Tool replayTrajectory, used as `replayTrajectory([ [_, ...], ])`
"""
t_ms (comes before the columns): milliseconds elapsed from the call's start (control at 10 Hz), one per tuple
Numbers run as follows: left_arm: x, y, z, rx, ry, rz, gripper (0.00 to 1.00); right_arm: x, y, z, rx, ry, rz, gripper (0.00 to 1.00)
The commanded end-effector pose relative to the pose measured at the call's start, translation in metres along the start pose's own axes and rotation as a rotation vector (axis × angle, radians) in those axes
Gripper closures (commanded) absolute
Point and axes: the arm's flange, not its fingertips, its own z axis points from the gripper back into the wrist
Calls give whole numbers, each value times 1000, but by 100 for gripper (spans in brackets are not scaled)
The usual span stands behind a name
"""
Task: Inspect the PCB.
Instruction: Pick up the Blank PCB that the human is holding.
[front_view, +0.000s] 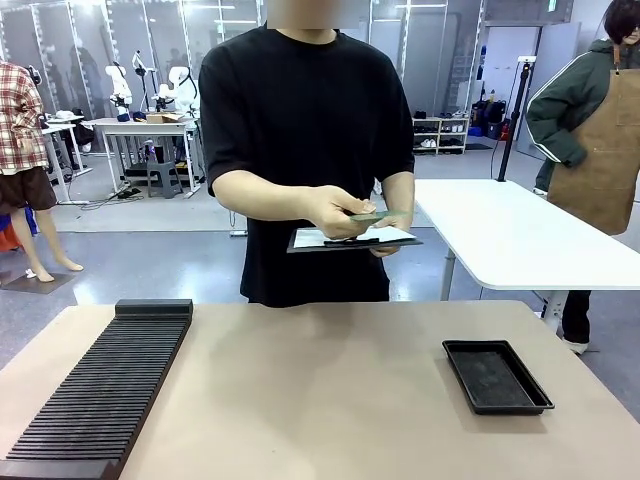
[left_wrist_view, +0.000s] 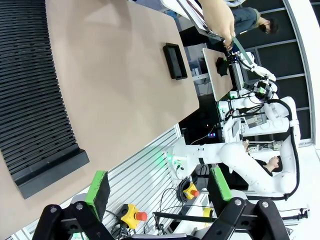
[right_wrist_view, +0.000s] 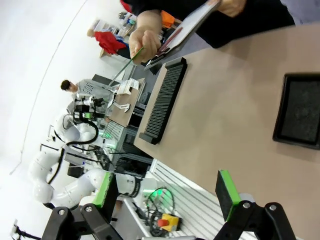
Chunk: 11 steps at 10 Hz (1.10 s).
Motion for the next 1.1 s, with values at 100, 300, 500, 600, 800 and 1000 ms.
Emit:
replayTrajectory([
  [100, 4, -1, 1, 10, 11, 2, 0, 35, 33, -40, -10, 83, -233, 0],
  [300, 4, -1, 1, 10, 11, 2, 0, 51, 48, -70, 16, 111, -337, 0],
  [500, 4, -1, 1, 10, 11, 2, 0, 63, 58, -112, 40, 146, -402, 0],
  [600, 4, -1, 1, 10, 11, 2, 0, 69, 62, -131, 42, 154, -417, 0],
  [800, 4, -1, 1, 10, 11, 2, 0, 77, 65, -166, 57, 171, -443, 0],
  [1000, 4, -1, 1, 10, 11, 2, 0, 80, 63, -195, 81, 190, -473, 0],
])
